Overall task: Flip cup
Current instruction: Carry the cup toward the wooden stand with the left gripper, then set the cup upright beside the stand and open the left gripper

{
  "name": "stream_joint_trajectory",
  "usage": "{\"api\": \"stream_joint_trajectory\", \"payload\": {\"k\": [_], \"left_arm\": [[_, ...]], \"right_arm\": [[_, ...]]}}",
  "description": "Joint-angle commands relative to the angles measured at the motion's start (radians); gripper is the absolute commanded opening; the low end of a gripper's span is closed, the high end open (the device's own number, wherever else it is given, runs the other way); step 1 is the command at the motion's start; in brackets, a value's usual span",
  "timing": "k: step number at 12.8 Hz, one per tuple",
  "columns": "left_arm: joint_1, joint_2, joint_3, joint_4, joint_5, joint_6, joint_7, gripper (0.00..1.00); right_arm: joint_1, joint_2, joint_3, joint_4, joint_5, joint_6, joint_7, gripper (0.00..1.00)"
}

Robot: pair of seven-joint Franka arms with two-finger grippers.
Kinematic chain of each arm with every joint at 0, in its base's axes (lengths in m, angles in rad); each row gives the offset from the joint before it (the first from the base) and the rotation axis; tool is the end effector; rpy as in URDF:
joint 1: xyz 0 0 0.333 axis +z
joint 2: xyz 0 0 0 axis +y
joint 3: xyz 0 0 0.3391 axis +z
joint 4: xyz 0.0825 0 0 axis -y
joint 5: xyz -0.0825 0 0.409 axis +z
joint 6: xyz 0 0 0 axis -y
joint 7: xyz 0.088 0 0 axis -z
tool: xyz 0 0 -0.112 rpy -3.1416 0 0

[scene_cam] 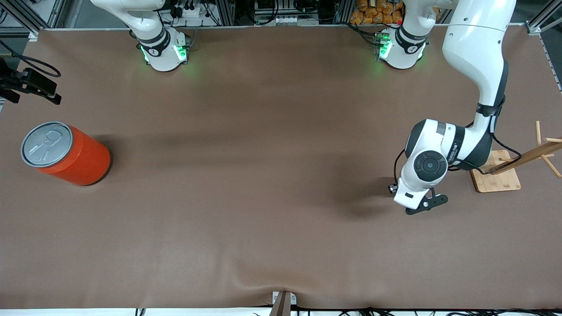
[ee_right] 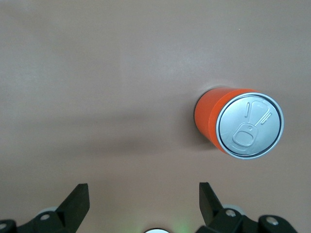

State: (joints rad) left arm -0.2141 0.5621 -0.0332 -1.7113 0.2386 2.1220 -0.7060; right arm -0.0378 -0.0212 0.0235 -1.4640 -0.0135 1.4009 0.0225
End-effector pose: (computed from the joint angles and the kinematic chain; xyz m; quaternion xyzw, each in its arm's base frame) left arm 0.6694 -0.1548 0.2517 -0.9805 -0.1591 0.0261 0.1119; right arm 0.5536 -0.0094 0.6922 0.9996 -0.0194 -0.0209 0.0070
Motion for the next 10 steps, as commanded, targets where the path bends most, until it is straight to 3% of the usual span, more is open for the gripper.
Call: {"api": "stream_joint_trajectory", "payload": {"k": [1, 6, 10], "left_arm": [[0.025, -0.008, -0.011, 0.007, -0.036, 0.01, 0.037, 1.0], [0.033, -0.135, -0.011, 0.004, -0.045, -0.058, 0.112, 1.0], [0.113, -0.308, -0.014, -0.042, -0.128, -0.18, 0.363, 1.0]], "right_arm": [[0.01, 0.006, -0.004, 0.022, -0.022, -0.017, -0.016, 1.0], [0.009, 0.006, -0.002, 0.022, -0.02, -0.017, -0.019, 1.0], [0.009, 0.006, -0.004, 0.022, -0.02, -0.019, -0.019, 1.0]]}}
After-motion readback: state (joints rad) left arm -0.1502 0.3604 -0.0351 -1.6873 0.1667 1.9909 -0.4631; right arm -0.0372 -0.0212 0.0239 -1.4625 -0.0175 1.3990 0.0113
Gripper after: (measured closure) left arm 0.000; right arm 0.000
